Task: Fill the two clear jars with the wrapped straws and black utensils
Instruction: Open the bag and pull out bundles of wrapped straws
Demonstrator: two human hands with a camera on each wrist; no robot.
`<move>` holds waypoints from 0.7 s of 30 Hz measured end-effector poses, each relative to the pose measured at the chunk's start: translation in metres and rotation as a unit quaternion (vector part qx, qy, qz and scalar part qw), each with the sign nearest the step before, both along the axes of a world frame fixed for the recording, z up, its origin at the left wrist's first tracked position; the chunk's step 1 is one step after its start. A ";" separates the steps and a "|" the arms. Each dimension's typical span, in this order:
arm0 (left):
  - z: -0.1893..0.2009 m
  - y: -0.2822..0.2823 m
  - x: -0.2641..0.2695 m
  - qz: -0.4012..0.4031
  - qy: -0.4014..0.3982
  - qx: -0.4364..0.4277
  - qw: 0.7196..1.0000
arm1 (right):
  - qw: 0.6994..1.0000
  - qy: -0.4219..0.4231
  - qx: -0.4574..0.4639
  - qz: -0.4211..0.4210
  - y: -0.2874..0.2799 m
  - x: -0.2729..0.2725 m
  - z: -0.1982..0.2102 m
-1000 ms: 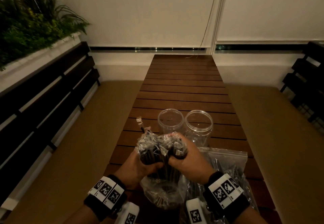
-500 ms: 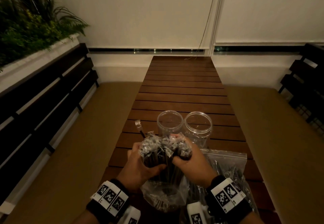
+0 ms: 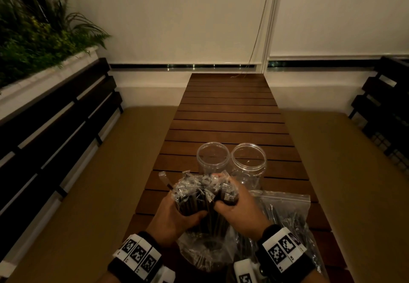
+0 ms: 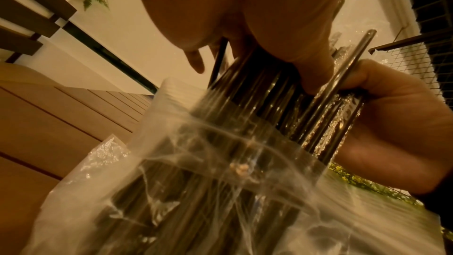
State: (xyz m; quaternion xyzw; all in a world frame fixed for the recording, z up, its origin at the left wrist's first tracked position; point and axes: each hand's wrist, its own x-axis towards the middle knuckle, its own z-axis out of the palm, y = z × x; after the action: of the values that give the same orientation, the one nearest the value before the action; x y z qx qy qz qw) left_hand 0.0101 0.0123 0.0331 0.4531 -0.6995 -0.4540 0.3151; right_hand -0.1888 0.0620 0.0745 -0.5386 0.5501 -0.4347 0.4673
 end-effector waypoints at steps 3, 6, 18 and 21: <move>0.002 0.003 -0.001 0.002 0.032 0.016 0.999 | 1.000 -0.002 -0.011 0.002 0.001 0.000 0.003; 0.004 0.004 -0.002 0.011 0.048 0.026 0.998 | 0.999 0.005 -0.031 0.004 0.002 0.001 0.008; -0.002 0.000 -0.003 -0.012 0.106 0.069 0.992 | 0.995 -0.043 -0.080 -0.038 -0.003 -0.001 0.020; -0.004 -0.001 -0.002 -0.009 0.110 0.065 0.992 | 0.994 -0.048 -0.083 -0.057 -0.005 -0.003 0.019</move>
State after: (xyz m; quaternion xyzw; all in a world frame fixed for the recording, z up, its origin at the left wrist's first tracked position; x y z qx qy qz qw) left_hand 0.0084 0.0113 0.0290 0.4141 -0.6336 -0.5483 0.3557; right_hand -0.1915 0.0571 0.0931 -0.5222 0.5189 -0.5301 0.4208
